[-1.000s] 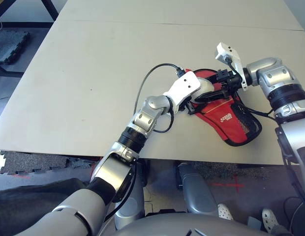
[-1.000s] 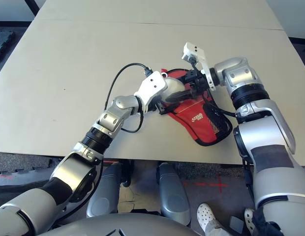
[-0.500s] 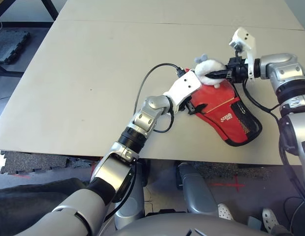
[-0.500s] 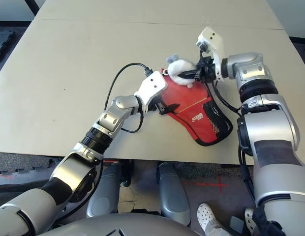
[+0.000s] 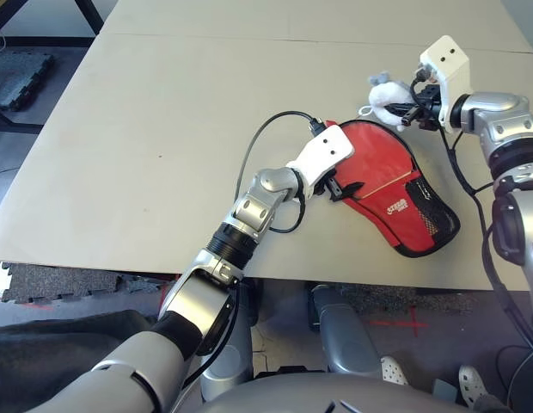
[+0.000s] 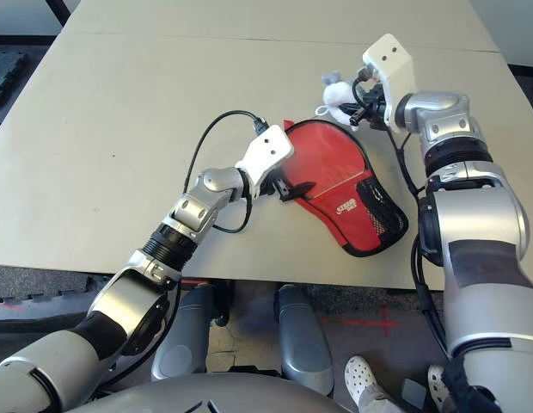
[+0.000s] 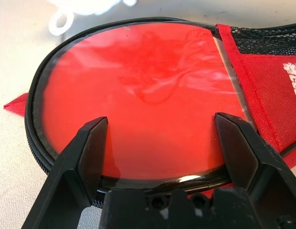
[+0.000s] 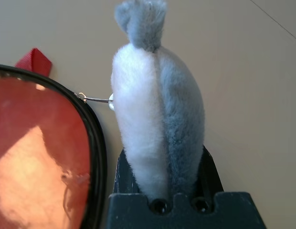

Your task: Store the ping-pong paddle in its case and zip it.

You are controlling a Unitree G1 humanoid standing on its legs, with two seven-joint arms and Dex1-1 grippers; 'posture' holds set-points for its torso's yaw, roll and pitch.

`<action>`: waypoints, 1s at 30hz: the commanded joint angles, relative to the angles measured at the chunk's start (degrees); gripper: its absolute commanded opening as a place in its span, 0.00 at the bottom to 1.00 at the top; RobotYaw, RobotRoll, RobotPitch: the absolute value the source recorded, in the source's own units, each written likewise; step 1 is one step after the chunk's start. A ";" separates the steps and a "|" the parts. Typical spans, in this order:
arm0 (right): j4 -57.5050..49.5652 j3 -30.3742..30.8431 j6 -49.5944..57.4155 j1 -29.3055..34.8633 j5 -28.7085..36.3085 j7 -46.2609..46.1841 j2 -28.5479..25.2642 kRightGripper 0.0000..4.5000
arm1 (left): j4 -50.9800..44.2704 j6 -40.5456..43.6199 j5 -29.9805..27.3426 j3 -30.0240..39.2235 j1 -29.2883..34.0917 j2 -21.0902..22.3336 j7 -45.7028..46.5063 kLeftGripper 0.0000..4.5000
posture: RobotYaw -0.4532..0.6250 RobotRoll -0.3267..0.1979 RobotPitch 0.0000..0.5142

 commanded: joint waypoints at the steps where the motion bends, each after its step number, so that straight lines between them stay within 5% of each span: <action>1: 1.39 -1.14 3.41 0.23 -1.41 2.54 -5.28 0.08 | 3.12 3.32 1.31 -1.82 2.99 0.92 -0.47 1.00 | 0.38 0.62 0.55; 5: 1.26 -0.96 6.38 0.78 -1.86 7.13 -8.31 0.08 | 2.96 3.40 1.21 -1.95 3.10 0.97 -0.43 1.00 | 0.38 0.62 0.56; 16: -5.44 4.15 15.92 10.71 -1.47 42.83 -20.81 0.08 | 3.92 2.92 1.08 -2.09 2.64 0.45 -0.49 1.00 | 0.36 0.62 0.56; 24: -23.04 14.16 24.36 26.72 16.58 43.52 -31.06 0.08 | 4.33 2.83 1.09 -2.26 2.52 0.22 -0.65 1.00 | 0.34 0.62 0.57; 30: -28.31 19.82 23.72 33.43 21.58 43.52 -37.35 0.08 | 4.54 2.73 1.11 -2.43 2.52 0.12 -0.80 1.00 | 0.33 0.62 0.57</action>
